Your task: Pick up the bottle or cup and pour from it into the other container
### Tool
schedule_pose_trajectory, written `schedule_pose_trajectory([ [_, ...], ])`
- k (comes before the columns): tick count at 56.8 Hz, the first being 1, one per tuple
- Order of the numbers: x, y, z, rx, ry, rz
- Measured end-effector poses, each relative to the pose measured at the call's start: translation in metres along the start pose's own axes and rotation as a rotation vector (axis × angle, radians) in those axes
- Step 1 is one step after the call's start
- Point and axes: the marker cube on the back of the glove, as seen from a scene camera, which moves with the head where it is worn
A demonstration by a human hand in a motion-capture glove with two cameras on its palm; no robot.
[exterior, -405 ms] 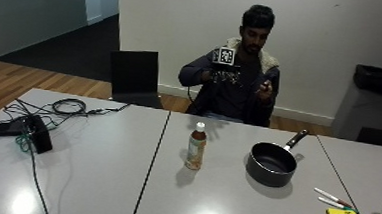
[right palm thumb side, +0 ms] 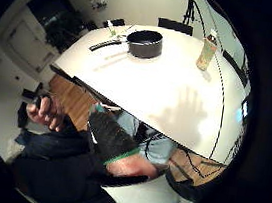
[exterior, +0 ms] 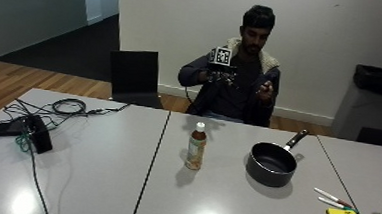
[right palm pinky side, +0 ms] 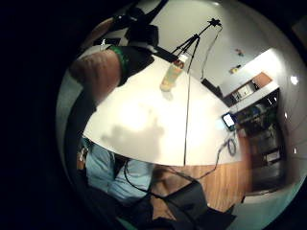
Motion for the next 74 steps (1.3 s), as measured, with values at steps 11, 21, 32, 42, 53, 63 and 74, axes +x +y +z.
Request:
schedule_pose_trajectory([
  [11,0.05,-0.049,0.03,0.052,-0.023,0.032],
  [21,0.101,-0.16,0.096,0.1,-0.192,0.042],
  [32,0.125,-0.21,0.171,0.006,-0.466,-0.056],
  [42,0.116,-0.276,0.221,-0.055,-0.748,0.189],
  [53,0.09,-0.323,0.255,-0.024,-1.035,0.216],
  [63,0.082,-0.34,0.269,0.133,-1.255,0.31],
  [74,0.083,-0.341,0.27,0.06,-1.272,0.279],
])
